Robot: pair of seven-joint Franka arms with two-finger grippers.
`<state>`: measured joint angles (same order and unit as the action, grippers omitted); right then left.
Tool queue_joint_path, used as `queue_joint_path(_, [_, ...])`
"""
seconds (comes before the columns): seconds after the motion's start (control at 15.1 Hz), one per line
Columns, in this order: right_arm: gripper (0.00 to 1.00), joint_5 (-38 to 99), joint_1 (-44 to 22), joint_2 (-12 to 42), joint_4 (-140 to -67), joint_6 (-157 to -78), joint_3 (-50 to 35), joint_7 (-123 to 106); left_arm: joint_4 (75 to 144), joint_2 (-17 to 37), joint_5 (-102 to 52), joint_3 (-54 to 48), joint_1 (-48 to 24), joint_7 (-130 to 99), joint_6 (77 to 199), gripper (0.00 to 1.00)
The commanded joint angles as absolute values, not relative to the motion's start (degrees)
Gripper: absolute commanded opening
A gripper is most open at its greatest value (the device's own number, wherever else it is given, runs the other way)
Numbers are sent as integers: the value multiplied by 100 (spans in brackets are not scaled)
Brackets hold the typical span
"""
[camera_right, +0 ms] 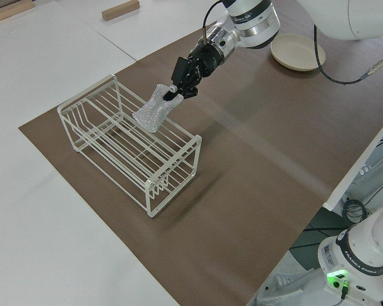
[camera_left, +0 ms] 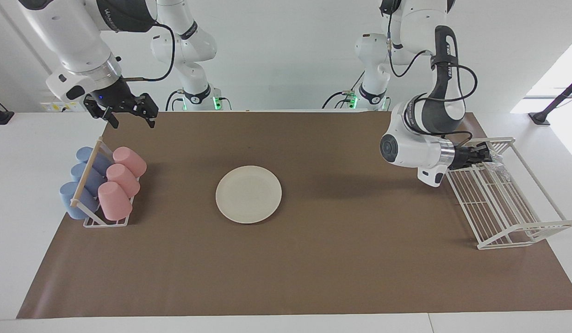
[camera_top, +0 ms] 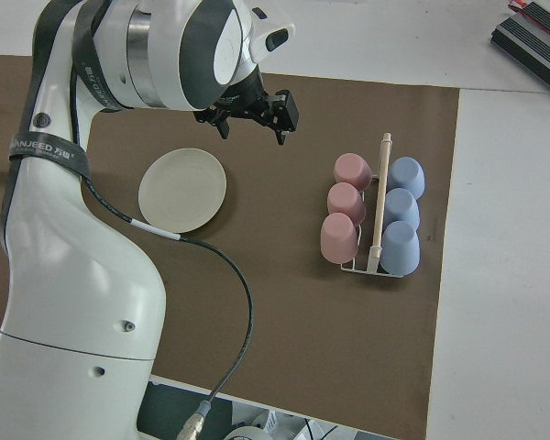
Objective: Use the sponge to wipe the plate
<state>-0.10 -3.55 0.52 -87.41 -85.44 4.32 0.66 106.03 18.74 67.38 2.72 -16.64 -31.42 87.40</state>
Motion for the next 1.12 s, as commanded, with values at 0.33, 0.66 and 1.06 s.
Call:
queue_joint_path(0.33, [100,123,-325,106,-8701,-8473,448,193,10881,1775,6812,272,-1529,-3761,9149,0])
queue_joint_path(0.66, [100,132,-387,-87,-9122,-8508,448,220,10828,1784,6627,272,-1520,-4068,9263,100])
queue_joint_path(1.06, [100,123,-396,-193,-9361,-8780,448,211,10732,1775,6417,272,-1512,-4201,9307,100])
